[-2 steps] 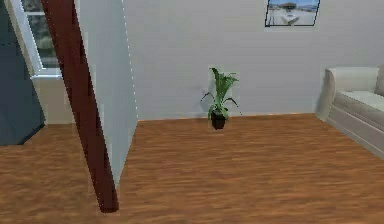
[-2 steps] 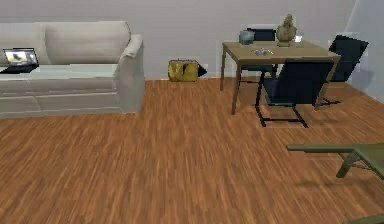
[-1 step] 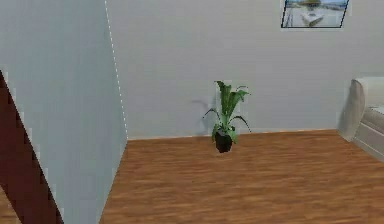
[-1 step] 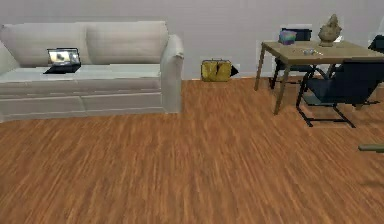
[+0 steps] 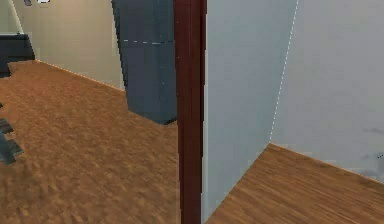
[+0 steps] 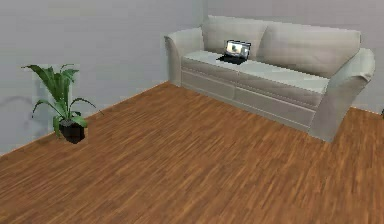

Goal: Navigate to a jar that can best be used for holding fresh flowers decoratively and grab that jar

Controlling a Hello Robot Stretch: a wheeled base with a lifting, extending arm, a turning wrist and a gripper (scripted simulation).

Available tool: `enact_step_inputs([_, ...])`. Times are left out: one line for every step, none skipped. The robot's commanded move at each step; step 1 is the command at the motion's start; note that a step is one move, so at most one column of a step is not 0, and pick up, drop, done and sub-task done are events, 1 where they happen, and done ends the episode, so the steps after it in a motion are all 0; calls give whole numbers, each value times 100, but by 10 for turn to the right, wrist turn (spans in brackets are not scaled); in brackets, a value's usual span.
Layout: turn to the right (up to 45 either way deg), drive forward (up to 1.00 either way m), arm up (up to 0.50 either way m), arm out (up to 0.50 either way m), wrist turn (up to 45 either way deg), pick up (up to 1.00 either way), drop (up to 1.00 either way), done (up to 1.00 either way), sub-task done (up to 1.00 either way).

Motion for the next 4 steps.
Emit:
enact_step_inputs([0,10,0,0,0,0,0,0,0])
enact_step_inputs([-330,0,0,0,0,0,0,0,0])
enact_step_inputs([0,30,0,0,0,0,0,0,0])
enact_step_inputs([-30,0,0,0,0,0,0,0,0])
